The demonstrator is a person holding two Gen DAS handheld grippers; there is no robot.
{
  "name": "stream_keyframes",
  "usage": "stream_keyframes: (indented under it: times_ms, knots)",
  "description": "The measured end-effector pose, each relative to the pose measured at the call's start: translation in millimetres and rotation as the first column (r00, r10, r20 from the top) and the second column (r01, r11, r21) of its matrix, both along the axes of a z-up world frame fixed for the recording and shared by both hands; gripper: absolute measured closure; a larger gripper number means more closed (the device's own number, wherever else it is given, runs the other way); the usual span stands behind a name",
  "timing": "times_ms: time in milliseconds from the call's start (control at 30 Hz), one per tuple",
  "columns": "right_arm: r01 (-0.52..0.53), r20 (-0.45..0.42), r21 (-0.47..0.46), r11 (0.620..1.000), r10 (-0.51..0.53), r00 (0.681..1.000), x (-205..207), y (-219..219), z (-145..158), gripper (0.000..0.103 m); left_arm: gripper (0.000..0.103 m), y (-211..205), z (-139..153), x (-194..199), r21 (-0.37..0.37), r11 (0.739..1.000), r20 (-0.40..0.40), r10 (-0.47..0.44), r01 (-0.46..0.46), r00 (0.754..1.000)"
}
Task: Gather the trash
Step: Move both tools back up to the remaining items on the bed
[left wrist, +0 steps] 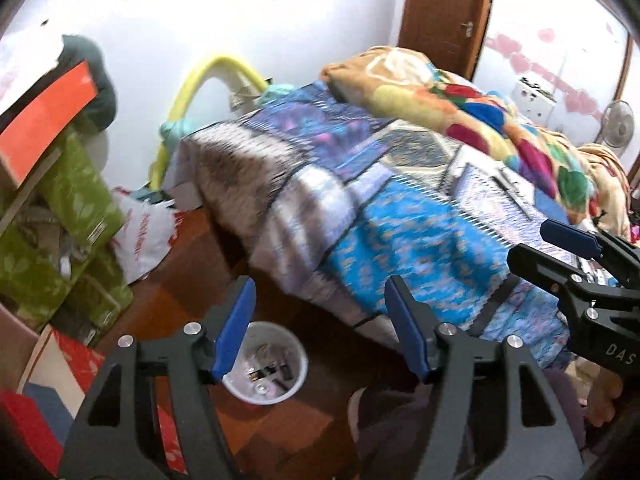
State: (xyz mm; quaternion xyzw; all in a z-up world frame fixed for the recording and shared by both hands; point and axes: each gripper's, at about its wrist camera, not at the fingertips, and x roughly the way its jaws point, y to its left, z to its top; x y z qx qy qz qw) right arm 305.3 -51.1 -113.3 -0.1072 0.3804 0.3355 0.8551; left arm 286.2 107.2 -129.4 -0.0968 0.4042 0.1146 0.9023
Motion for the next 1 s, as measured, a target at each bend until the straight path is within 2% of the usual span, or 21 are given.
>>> stream_keyframes:
  times_ms: [200, 500, 733, 1000]
  knots:
    - [0.095, 0.041, 0.022, 0.995, -0.096, 0.994, 22, -53, 14, 0.041, 0.037, -49, 12, 39, 0.012, 0.996, 0.025, -0.087, 0.086, 0.996]
    - [0.251, 0.066, -0.001, 0.968, -0.251, 0.966, 65, -130, 15, 0.041, 0.037, -121, 8, 104, 0.038, 0.974, 0.012, -0.223, 0.222, 0.975]
    - [0.342, 0.049, -0.022, 0.94, -0.34, 0.939, 107, -177, 1, 0.041, 0.037, -165, -6, 158, 0.035, 0.954, -0.002, -0.299, 0.299, 0.954]
    - [0.38, 0.035, -0.043, 0.924, -0.379, 0.925, 159, -209, -20, 0.041, 0.037, -191, -34, 218, -0.003, 0.946, -0.034, -0.325, 0.325, 0.945]
